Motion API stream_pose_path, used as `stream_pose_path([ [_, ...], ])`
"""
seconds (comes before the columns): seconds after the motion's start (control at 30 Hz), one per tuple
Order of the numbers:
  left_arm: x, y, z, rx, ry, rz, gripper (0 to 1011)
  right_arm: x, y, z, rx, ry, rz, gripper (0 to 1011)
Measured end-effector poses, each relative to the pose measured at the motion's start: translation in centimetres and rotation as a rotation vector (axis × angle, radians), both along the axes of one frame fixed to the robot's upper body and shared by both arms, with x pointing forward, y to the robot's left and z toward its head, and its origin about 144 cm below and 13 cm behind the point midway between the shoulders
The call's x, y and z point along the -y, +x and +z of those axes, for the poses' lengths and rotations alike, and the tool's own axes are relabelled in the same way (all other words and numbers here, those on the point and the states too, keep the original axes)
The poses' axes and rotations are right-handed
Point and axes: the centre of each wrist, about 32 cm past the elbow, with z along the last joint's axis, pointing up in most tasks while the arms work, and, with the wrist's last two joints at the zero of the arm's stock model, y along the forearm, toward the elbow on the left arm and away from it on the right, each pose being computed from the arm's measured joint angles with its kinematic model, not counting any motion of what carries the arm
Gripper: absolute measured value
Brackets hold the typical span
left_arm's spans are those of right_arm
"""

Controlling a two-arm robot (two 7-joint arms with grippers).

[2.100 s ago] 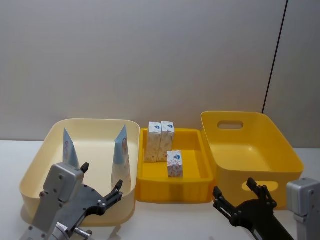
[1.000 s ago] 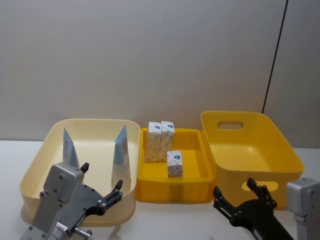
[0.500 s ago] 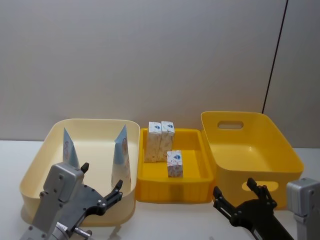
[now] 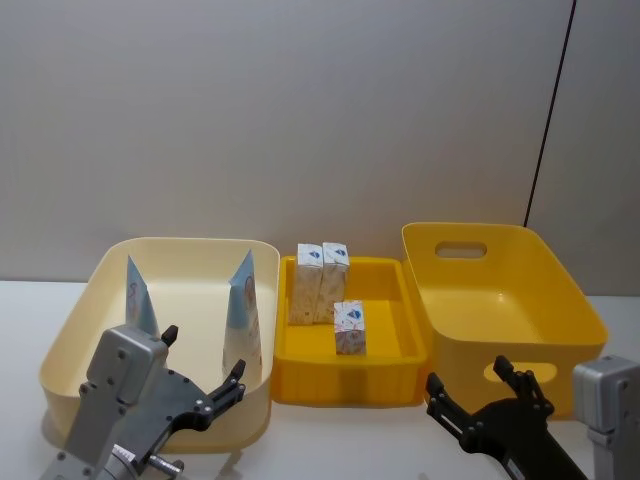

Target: Bimanual collaborative sorting of washing and personal care products

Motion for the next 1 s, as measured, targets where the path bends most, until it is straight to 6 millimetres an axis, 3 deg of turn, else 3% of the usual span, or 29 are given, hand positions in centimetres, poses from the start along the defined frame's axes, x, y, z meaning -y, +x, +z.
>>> stream_pose_path([
  [1.0, 0.00, 0.00, 0.00, 0.000, 0.000, 0.000, 1002, 0.00, 0.00, 0.00, 0.000, 0.000, 0.000, 1001],
])
